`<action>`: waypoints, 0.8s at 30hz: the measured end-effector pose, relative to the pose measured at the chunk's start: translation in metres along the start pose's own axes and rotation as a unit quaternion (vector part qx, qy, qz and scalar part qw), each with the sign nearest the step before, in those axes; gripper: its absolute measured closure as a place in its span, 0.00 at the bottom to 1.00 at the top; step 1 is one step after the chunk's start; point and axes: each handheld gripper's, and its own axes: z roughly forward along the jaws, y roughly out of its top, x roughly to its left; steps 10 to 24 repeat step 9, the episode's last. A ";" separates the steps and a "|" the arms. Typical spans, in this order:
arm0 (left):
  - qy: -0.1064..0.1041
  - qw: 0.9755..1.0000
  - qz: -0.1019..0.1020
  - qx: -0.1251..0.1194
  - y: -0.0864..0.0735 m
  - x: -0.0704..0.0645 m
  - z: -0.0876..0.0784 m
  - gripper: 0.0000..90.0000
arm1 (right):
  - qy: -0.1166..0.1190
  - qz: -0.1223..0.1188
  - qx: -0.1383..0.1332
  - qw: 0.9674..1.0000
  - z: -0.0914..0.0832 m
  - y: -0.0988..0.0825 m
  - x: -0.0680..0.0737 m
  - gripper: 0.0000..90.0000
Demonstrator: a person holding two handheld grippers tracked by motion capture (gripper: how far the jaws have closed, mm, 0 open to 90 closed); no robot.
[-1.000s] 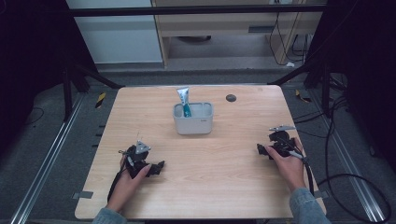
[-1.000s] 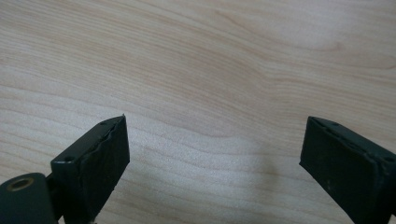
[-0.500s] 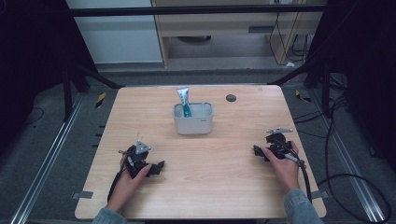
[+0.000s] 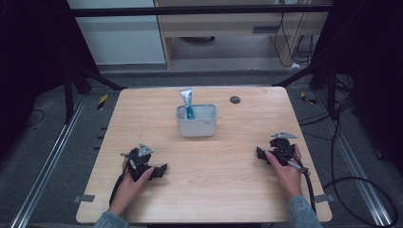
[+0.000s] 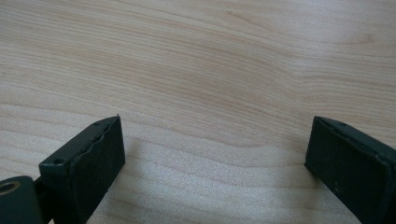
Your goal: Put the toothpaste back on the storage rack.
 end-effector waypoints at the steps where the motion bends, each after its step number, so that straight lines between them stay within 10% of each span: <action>1: 0.000 1.000 0.000 0.000 0.000 0.000 0.000 0.00 | -0.002 0.004 0.000 1.000 0.000 0.000 0.001 0.05; 24: 0.000 1.000 0.000 0.000 0.000 0.000 0.000 0.00 | -0.032 0.037 0.004 0.999 -0.004 -0.004 0.009 0.02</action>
